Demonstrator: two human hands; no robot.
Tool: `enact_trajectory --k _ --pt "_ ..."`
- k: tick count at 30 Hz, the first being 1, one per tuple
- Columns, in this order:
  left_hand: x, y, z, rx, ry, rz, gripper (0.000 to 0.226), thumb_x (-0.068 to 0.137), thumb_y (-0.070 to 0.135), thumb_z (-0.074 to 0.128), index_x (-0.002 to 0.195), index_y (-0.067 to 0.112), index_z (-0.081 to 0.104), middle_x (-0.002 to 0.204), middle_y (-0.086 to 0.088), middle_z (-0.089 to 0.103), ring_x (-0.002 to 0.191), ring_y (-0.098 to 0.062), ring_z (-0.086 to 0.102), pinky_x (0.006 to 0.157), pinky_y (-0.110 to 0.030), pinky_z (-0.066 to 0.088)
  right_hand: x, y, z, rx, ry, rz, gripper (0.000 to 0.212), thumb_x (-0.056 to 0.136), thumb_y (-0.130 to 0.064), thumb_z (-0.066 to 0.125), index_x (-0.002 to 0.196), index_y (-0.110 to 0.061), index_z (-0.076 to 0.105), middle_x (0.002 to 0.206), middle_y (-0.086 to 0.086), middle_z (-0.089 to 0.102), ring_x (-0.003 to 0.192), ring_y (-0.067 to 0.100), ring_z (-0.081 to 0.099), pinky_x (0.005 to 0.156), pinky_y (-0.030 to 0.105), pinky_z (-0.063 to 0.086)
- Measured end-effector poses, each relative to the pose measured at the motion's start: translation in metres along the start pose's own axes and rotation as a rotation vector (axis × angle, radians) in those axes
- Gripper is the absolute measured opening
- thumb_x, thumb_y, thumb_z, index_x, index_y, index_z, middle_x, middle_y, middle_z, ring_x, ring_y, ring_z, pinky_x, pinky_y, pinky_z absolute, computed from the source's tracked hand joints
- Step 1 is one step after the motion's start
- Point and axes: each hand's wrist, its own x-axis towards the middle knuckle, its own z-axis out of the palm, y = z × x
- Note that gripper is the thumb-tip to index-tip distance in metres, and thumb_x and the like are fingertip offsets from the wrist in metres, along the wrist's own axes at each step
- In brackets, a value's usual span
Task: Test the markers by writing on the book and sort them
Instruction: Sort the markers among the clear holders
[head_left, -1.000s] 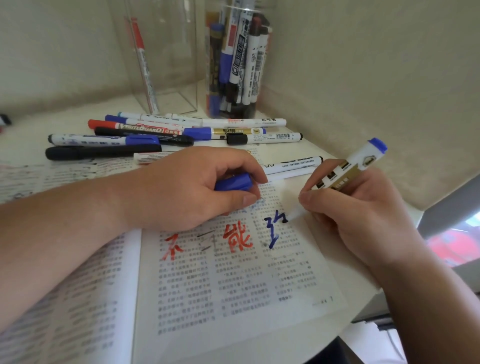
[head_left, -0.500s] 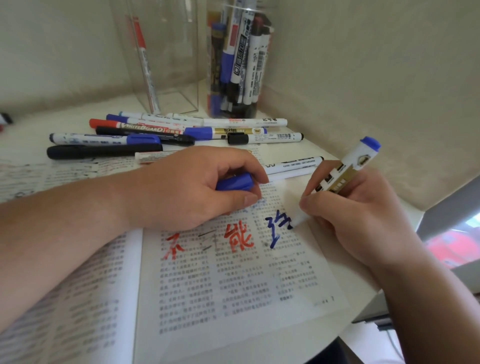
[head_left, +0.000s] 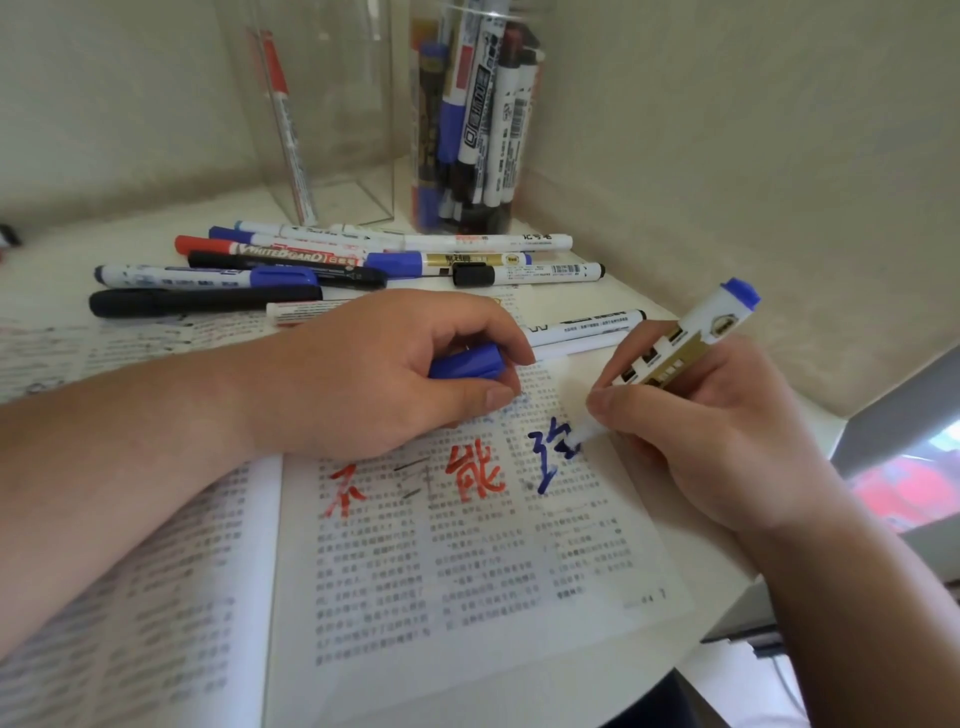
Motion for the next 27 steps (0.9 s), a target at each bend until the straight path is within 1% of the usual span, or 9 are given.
enact_trajectory --k 5,8,11,14,17,19,21,25,27 --pt "-0.001 0.000 0.000 0.014 0.004 0.003 0.032 0.079 0.052 0.060 0.110 0.043 0.064 0.105 0.027 0.070 0.103 0.005 0.065 0.096 -0.024 0.052 -0.001 -0.006 0.002 0.053 -0.080 0.005 0.051 0.081 0.031 0.053 0.057 -0.014 0.061 0.044 -0.016 0.056 0.041 -0.004 0.054 0.046 0.004 0.038" --pt "0.001 -0.001 0.000 0.007 0.008 0.000 0.028 0.082 0.049 0.062 0.109 0.043 0.064 0.104 0.024 0.071 0.102 0.003 0.066 0.097 -0.027 0.052 0.002 -0.002 0.001 -0.002 -0.002 0.010 0.029 0.076 0.014 0.062 0.056 -0.006 0.054 0.047 -0.016 0.053 0.045 -0.004 0.050 0.047 0.008 0.038" --pt "0.000 -0.002 0.001 -0.001 0.013 -0.004 0.033 0.079 0.052 0.061 0.111 0.043 0.064 0.104 0.027 0.070 0.101 0.005 0.066 0.097 -0.027 0.052 0.003 0.001 0.002 -0.104 0.081 0.010 0.034 0.077 0.007 0.063 0.053 -0.016 0.055 0.050 -0.017 0.053 0.049 -0.004 0.050 0.049 0.012 0.040" --pt "0.001 -0.006 0.002 -0.105 0.011 0.002 0.036 0.084 0.035 0.070 0.118 0.039 0.060 0.105 0.018 0.073 0.101 -0.002 0.069 0.095 -0.029 0.055 0.004 0.005 0.001 0.002 0.153 0.019 0.030 0.081 0.005 0.067 0.058 -0.012 0.056 0.049 -0.012 0.050 0.046 0.004 0.046 0.046 0.016 0.037" --pt "0.002 -0.005 -0.003 -0.337 0.004 -0.025 0.059 0.078 0.019 0.076 0.130 0.034 0.051 0.104 -0.001 0.075 0.082 -0.024 0.072 0.078 -0.041 0.061 0.007 0.007 -0.006 0.222 0.280 0.007 0.018 0.084 -0.015 0.068 0.067 -0.016 0.061 0.050 -0.004 0.042 0.046 0.015 0.033 0.048 0.028 0.026" --pt "0.005 0.001 -0.014 -0.429 0.025 -0.046 0.071 0.076 0.015 0.075 0.138 0.030 0.044 0.105 -0.005 0.076 0.071 -0.029 0.071 0.060 -0.038 0.058 0.014 -0.002 -0.006 0.145 0.337 -0.052 0.006 0.081 -0.022 0.070 0.076 -0.022 0.067 0.053 -0.010 0.050 0.049 0.012 0.040 0.052 0.027 0.030" --pt "0.006 0.012 -0.029 -0.459 0.109 -0.050 0.072 0.077 0.020 0.073 0.140 0.025 0.040 0.107 -0.004 0.077 0.064 -0.029 0.071 0.046 -0.033 0.047 0.029 -0.020 -0.001 0.088 0.355 -0.085 0.009 0.075 -0.023 0.074 0.082 -0.027 0.070 0.059 -0.011 0.057 0.052 0.009 0.046 0.056 0.027 0.034" --pt "0.006 0.026 -0.062 -0.481 0.307 -0.108 0.052 0.070 0.030 0.076 0.113 0.016 0.050 0.103 -0.012 0.076 0.052 -0.026 0.068 0.039 -0.027 0.040 0.077 -0.062 0.017 0.340 0.272 -0.136 0.004 0.081 -0.019 0.072 0.079 -0.016 0.070 0.056 0.000 0.050 0.049 0.015 0.038 0.045 0.024 0.028" --pt "0.006 0.023 -0.076 -0.487 0.396 -0.144 0.033 0.079 0.021 0.076 0.100 0.013 0.051 0.097 -0.014 0.077 0.051 -0.023 0.067 0.041 -0.027 0.044 0.110 -0.074 0.024 0.520 0.225 -0.081 0.016 0.090 -0.023 0.065 0.080 -0.010 0.067 0.056 0.004 0.041 0.050 0.018 0.029 0.043 0.025 0.021"
